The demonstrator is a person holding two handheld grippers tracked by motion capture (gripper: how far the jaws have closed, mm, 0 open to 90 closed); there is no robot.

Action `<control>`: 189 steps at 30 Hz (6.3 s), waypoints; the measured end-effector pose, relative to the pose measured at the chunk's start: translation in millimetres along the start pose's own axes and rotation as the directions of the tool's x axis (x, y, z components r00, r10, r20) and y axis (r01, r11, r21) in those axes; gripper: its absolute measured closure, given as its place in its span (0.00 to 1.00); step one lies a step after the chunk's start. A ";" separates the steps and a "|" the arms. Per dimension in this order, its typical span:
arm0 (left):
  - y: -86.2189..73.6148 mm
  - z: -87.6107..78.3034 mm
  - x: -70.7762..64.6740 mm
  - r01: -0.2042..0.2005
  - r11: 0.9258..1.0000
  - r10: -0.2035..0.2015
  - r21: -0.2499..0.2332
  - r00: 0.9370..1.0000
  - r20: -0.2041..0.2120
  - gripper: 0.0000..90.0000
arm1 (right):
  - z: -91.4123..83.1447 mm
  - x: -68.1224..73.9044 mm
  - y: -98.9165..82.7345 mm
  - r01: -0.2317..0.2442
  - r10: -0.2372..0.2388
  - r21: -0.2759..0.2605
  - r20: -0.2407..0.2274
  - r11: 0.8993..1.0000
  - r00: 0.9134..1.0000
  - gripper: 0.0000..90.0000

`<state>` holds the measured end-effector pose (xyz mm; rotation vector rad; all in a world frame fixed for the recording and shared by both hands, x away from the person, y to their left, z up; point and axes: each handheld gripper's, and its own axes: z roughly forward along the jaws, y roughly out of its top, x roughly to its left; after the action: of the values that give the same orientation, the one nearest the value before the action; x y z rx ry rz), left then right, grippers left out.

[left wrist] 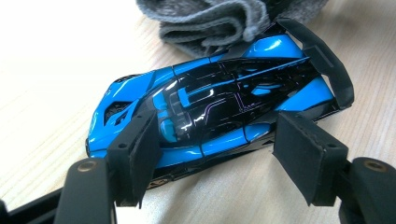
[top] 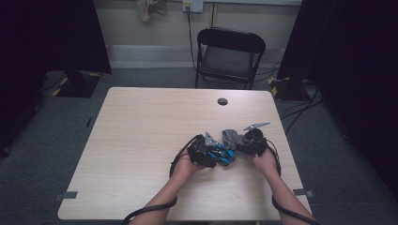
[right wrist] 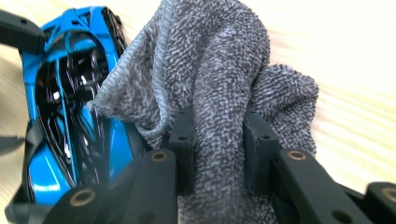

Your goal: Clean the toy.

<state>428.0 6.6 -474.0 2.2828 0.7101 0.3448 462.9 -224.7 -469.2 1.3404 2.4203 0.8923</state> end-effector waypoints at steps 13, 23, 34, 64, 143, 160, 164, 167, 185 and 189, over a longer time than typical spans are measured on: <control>1.0 -0.3 -1.2 0.004 1.000 -0.004 0.008 1.000 0.000 0.35 | -18.9 -15.0 -14.1 -0.027 0.027 -0.004 0.015 1.000 1.000 0.77; 2.8 -3.1 0.4 0.038 0.999 -0.038 0.019 0.999 0.011 0.32 | -30.9 -18.6 -4.8 -0.039 0.040 -0.034 0.021 0.999 0.999 0.77; -6.6 -37.8 13.6 0.040 0.999 -0.040 0.008 0.999 -0.002 0.32 | -35.6 -4.3 21.9 -0.019 0.019 -0.068 -0.003 0.998 1.000 0.76; -98.7 -133.8 62.6 0.176 0.984 -0.176 -0.010 0.980 -0.096 0.30 | 16.5 119.3 87.1 0.191 -0.205 -0.092 -0.181 0.977 0.962 0.76; -98.4 -153.5 70.5 0.187 0.981 -0.191 -0.047 0.978 -0.088 0.32 | 59.2 80.6 45.1 0.227 -0.223 0.017 -0.121 0.974 0.967 0.15; -83.1 -107.1 60.9 0.117 0.991 -0.115 0.070 0.993 -0.037 0.31 | 68.3 86.9 51.5 0.242 -0.236 0.034 -0.129 0.970 0.963 0.19; -86.9 -101.4 61.4 0.128 0.988 -0.125 0.089 0.992 -0.035 0.32 | 68.1 84.8 50.4 0.244 -0.236 0.043 -0.132 0.969 0.963 0.23; -89.1 -99.8 63.4 0.142 0.985 -0.140 0.094 0.990 -0.032 0.33 | 67.6 85.1 49.6 0.253 -0.247 0.044 -0.116 0.967 0.962 0.25; -97.7 -92.5 65.5 0.165 0.979 -0.163 0.120 0.986 -0.030 0.41 | 66.7 87.7 50.3 0.258 -0.251 0.059 -0.101 0.964 0.963 0.27; -97.6 -91.8 64.9 0.165 0.978 -0.162 0.127 0.986 -0.035 0.45 | 66.2 88.0 50.2 0.251 -0.244 0.063 -0.098 0.966 0.965 0.27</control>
<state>403.1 153.4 -474.4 2.3245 0.9510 0.2560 480.0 -105.7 -483.1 1.0076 2.6396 0.8192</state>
